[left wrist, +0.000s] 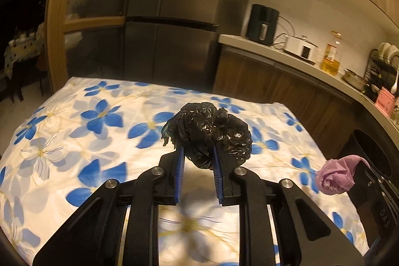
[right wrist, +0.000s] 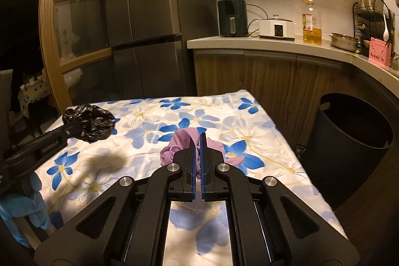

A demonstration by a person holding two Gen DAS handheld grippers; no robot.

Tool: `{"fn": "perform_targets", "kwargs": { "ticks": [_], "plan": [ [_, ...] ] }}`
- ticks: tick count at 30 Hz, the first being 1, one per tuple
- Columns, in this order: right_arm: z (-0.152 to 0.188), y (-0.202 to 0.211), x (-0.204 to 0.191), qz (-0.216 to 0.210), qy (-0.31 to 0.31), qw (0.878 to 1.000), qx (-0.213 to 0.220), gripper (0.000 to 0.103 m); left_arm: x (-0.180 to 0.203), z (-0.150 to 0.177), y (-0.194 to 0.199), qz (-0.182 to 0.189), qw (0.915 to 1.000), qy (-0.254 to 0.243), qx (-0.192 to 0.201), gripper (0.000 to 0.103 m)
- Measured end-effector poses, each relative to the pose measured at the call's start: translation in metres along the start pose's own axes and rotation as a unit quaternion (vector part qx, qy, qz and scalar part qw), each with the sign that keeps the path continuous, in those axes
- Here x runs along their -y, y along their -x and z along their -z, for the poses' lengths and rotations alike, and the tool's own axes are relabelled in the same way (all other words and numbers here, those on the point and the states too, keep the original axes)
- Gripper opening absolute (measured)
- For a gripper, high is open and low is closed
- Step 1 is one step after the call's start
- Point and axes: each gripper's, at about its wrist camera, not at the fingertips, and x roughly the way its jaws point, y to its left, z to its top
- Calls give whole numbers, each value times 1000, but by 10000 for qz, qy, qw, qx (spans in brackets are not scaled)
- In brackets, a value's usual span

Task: Collect trash
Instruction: 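Carry the black bag and pink cloth over the black trash bin with both grippers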

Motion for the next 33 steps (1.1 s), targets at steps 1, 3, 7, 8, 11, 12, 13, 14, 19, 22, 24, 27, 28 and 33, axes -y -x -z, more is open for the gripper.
{"fn": "perform_targets", "kwargs": {
  "ticks": [1, 3, 7, 8, 11, 12, 13, 14, 19, 22, 24, 27, 28, 33],
  "plan": [
    [0, 3, 3, 13, -14, 10000, 18, 2, 9, 0, 3, 46, 10000, -52, 15, 21],
    [-1, 13, 14, 66, -64, 9999, 87, 2, 20, 1, 5, 123, 9999, -108, 22, 21],
    [-2, 29, 35, 201, -150, 9995, 207, 2, 53, 3, 10, 341, 9990, -299, 49, 21],
    [-2, 33, 42, 262, -180, 9992, 240, 2, 61, 4, 10, 395, 9986, -357, 61, 21],
    [-2, 43, 60, 412, -269, 9983, 315, 2, 85, 6, 11, 583, 9969, -513, 73, 21],
    [-2, 46, 64, 459, -289, 9980, 332, 2, 92, 6, 11, 643, 9964, -555, 69, 21],
    [-2, 50, 72, 526, -322, 9975, 356, 2, 102, 7, 10, 732, 9954, -621, 64, 21],
    [-2, 52, 78, 578, -351, 9970, 375, 2, 109, 8, 10, 788, 9946, -667, 65, 21],
    [-2, 60, 103, 813, -495, 9945, 444, 2, 146, 10, 10, 1078, 9901, -900, 72, 21],
    [-4, 65, 119, 961, -587, 9924, 498, 2, 169, 11, 10, 1263, 9865, -1036, 96, 21],
    [-7, 68, 129, 1055, -630, 9909, 551, 2, 186, 11, 10, 1390, 9836, -1140, 123, 21],
    [-11, 74, 147, 1217, -706, 9879, 645, 2, 209, 9, 9, 1560, 9798, -1239, 152, 21],
    [-12, 75, 152, 1260, -723, 9872, 661, 2, 214, 8, 9, 1606, 9788, -1262, 165, 21],
    [-23, 81, 182, 1534, -853, 9814, 783, 2, 250, 3, 6, 1854, 9720, -1428, 227, 21]
  ]
}}
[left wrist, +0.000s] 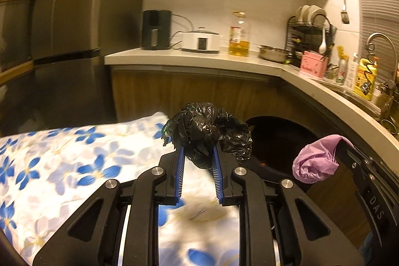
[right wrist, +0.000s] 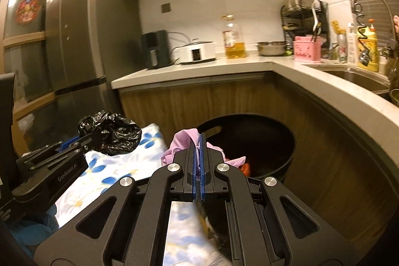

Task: Collect trash
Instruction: 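Carry the black bag and pink cloth over the black trash bin with both grippers, then open both grippers over the bin, dropping the black bag and pink cloth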

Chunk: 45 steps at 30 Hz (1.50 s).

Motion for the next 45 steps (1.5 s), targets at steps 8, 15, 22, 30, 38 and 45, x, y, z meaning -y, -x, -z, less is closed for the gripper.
{"fn": "perform_targets", "kwargs": {
  "ticks": [8, 15, 22, 30, 38, 45],
  "plan": [
    [-22, -14, 39, 289, -136, 9994, 107, 2, 49, -16, -28, 469, 9987, -204, 53, 21],
    [-28, -27, 58, 403, -176, 9990, 109, 2, 72, -18, -50, 701, 9971, -287, -16, 21],
    [-30, -42, 70, 436, -249, 9987, 50, 2, 80, -20, -64, 763, 9966, -305, -57, 21],
    [-33, -54, 75, 423, -273, 9987, -15, 2, 86, -23, -77, 832, 9958, -364, -88, 21],
    [-35, -58, 79, 408, -336, 9986, -1, 3, 90, -22, -84, 905, 9950, -397, -103, 22],
    [-37, -63, 80, 382, -309, 9988, -53, 3, 91, -22, -88, 929, 9947, -410, -128, 24]
  ]
}}
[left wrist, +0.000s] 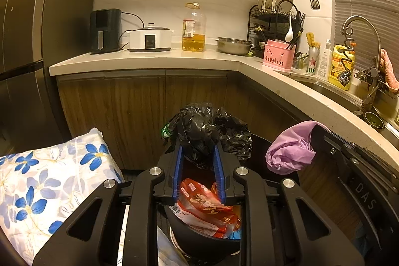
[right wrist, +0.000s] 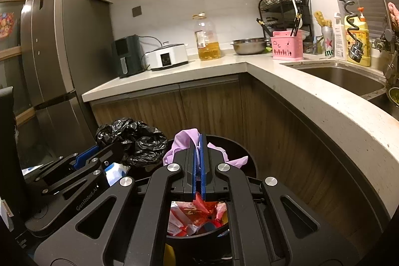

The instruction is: Collect trash

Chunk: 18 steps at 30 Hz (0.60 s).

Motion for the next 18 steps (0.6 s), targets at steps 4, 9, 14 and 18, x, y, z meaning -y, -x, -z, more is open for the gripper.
{"fn": "perform_targets", "kwargs": {
  "ticks": [4, 9, 14, 18],
  "plan": [
    [-1, -5, 0, 13, -1, 10000, -81, 4, -2, 1, -3, -21, 10000, 20, -39, 27],
    [0, -10, 2, 31, -14, 9999, -150, 22, -2, 3, -5, -42, 10000, 25, -68, 27],
    [3, -10, 4, 65, -41, 9998, -159, 36, -7, 3, -5, -57, 9999, 96, -69, 45],
    [6, -6, 6, 117, -80, 9998, -143, 43, -9, 3, -3, -80, 9999, 108, -16, 58]
  ]
}}
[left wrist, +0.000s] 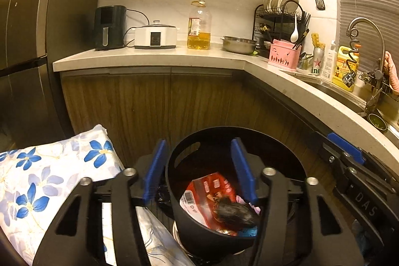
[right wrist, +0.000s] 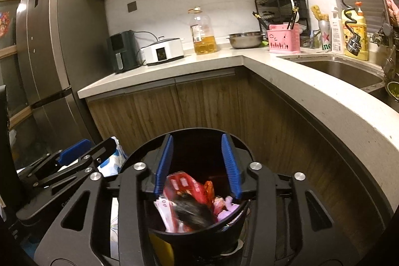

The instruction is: Collect trash

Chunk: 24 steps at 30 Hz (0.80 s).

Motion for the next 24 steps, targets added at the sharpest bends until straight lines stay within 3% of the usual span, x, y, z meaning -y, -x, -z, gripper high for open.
{"fn": "perform_targets", "kwargs": {
  "ticks": [7, 11, 14, 17, 24],
  "plan": [
    [6, 12, 1, 92, 10, 10000, -15, 68, -17, 7, 17, -271, 9994, 172, 103, 87],
    [16, 26, -9, 177, 179, 9997, -13, 86, -26, 14, 35, -585, 9982, 54, 95, 88],
    [24, 38, -21, 238, 368, 9990, -10, 92, -30, 21, 55, -824, 9964, -88, 196, 97],
    [31, 50, -29, 239, 420, 9988, -35, 96, -35, 28, 79, -992, 9945, -151, 307, 97],
    [45, 88, -55, 68, 459, 9988, -137, 98, -59, 51, 126, -1173, 9930, 0, 121, 97]
  ]
}}
